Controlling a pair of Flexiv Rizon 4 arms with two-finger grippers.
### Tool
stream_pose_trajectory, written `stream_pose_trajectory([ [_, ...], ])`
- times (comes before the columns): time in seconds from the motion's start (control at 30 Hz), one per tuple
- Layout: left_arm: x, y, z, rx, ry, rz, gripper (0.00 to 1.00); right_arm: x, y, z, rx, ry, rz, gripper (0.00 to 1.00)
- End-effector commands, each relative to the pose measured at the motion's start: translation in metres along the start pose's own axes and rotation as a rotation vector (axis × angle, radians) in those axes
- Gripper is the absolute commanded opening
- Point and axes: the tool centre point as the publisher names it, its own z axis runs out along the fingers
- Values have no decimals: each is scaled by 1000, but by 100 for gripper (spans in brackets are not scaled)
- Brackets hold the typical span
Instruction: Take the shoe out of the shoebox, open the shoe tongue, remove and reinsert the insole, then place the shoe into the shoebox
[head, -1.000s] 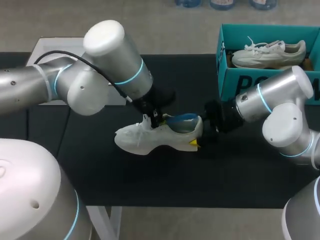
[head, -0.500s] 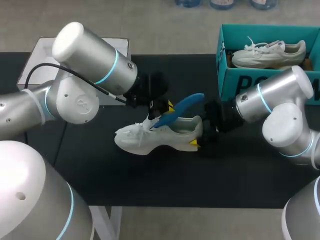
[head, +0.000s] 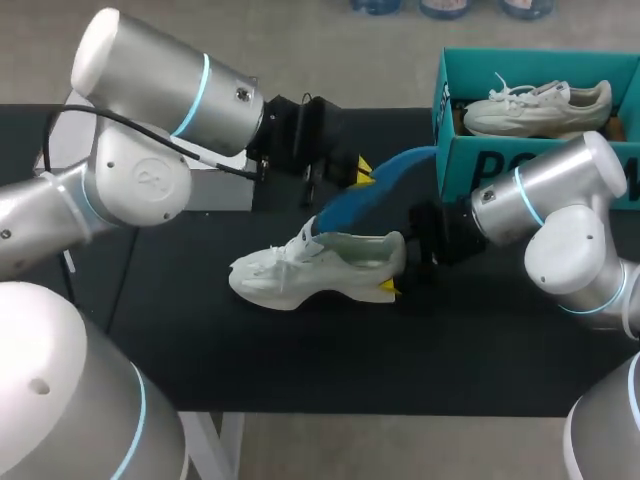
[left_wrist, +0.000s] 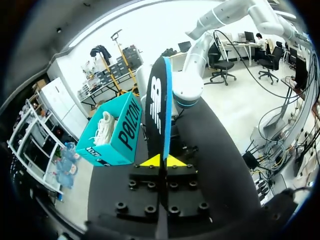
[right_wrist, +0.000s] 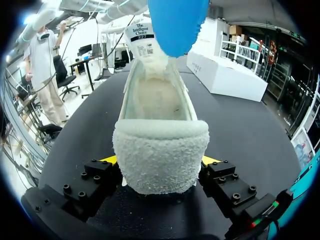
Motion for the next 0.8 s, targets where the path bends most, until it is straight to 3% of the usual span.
stream_pose_trajectory([
  [0.03,-6,-9,-1,-69,13,-3,0,-1,-3,7,2,-2,0,0],
  [0.6,-6,-9,-1,-69,13,-3,0,-1,-3,7,2,-2,0,0],
  [0.8,11,-39,9,-36,78,-14,0,-1,-3,7,2,-2,0,0],
])
